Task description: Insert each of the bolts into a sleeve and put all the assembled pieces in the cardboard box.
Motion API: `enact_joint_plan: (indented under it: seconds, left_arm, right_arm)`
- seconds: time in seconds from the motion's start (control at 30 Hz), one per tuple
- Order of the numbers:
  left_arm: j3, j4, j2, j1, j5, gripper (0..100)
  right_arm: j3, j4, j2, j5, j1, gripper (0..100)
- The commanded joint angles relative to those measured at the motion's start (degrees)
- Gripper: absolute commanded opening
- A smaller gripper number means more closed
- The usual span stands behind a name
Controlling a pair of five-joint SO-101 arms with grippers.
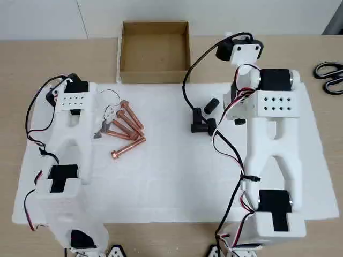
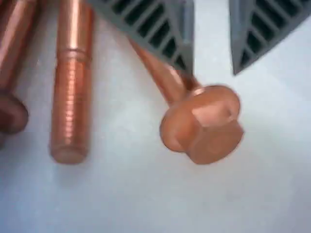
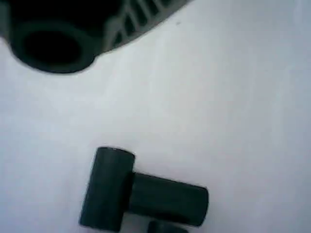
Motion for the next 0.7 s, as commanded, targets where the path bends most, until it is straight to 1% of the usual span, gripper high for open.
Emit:
enact_joint_plan:
  seconds: [0.0,0.23,0.67]
  left_arm:
    - [-2.8,1.4,-0.7,-0.2,0.4,5]
    - [-8.0,6.9,-1.9,-0.1,0.3,5]
    - [-8.0,6.2,-1.4,-0.1,0.2,5]
  right_arm:
    - [-0.4,-0.7,-0.4,-0.1,-0.1,0.5]
    - [-0.4,-0.7,-0.4,-0.1,-0.1,0.5]
    - [-0.4,-0.7,-0.4,-0.1,-0.1,0.5]
